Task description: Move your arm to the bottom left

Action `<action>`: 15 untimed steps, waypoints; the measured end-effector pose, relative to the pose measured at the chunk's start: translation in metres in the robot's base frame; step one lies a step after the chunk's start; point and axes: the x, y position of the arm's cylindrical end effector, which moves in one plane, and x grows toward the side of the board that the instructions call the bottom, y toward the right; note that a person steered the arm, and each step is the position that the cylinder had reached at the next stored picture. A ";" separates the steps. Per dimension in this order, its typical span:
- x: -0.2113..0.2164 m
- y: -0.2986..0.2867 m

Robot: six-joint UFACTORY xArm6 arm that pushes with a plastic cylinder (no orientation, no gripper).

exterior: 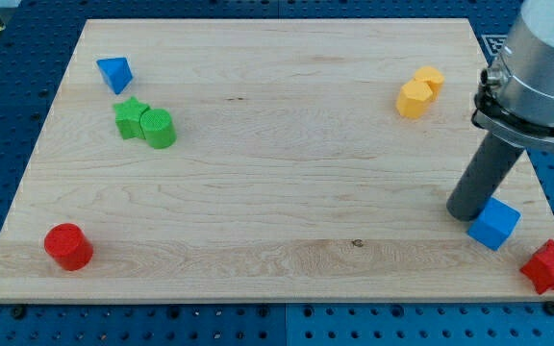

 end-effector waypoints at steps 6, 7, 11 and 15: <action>0.005 -0.114; 0.005 -0.170; 0.005 -0.367; 0.007 -0.498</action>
